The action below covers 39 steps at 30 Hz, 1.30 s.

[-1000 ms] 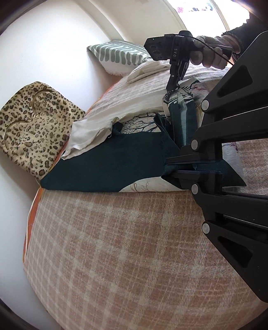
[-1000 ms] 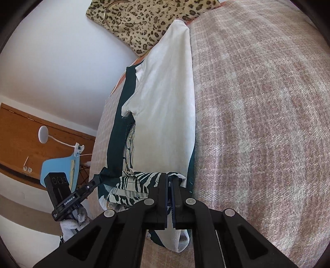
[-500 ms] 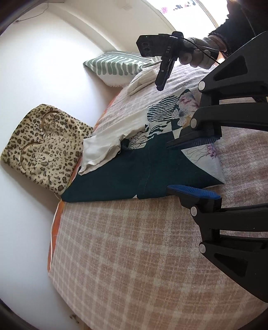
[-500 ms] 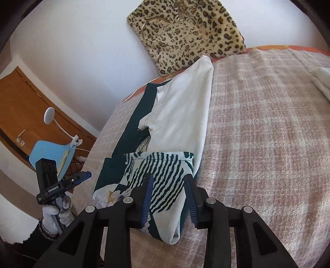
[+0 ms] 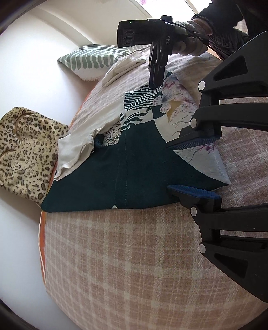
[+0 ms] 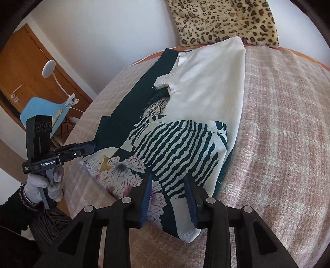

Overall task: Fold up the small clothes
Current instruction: 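Grasp the folded hem edge with both tools and lift it toward the collar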

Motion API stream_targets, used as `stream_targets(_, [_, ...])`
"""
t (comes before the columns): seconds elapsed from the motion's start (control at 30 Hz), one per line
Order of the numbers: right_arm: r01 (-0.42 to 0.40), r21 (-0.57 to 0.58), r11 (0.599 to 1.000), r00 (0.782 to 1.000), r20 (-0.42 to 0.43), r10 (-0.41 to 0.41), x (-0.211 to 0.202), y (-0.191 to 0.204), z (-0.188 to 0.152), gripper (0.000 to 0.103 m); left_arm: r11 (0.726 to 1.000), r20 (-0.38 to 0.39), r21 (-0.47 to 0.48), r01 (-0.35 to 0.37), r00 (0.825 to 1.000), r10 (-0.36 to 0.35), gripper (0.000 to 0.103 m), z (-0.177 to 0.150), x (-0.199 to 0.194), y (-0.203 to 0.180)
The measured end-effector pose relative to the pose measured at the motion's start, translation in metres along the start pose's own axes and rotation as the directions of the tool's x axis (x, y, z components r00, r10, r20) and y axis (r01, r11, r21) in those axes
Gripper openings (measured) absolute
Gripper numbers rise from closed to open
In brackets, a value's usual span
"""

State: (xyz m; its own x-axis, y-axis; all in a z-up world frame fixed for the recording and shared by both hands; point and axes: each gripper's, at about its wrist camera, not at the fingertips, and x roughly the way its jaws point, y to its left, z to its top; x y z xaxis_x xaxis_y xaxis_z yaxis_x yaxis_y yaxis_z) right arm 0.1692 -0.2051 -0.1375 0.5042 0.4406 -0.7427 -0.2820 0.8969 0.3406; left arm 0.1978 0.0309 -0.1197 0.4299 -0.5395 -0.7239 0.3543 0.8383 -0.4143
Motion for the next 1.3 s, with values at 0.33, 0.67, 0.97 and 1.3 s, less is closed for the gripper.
stream_targets(0.33, [0.069,0.023,0.997,0.995,0.072,-0.070,-0.024,-0.009,0.001,0.032,0.995,0.082,-0.091,-0.028,0.996,0.036,0.036,0.022,-0.008,0.008])
stream_targets(0.67, [0.008,0.147,0.989,0.989,0.148,-0.030,-0.023,-0.038,0.038,0.040,0.988,0.086,-0.137,-0.074,0.993,0.086,0.057,0.027,-0.001,0.023])
stream_targets(0.97, [-0.054,0.236,0.970,0.993,0.115,0.027,-0.008,-0.056,0.044,0.037,0.991,0.065,-0.102,-0.087,0.994,0.094,0.034,0.035,0.013,0.015])
stream_targets(1.3, [-0.026,0.228,0.973,0.996,0.092,0.005,-0.003,-0.060,0.038,0.017,0.990,0.067,-0.074,-0.121,0.990,0.126,0.009,0.033,0.018,0.014])
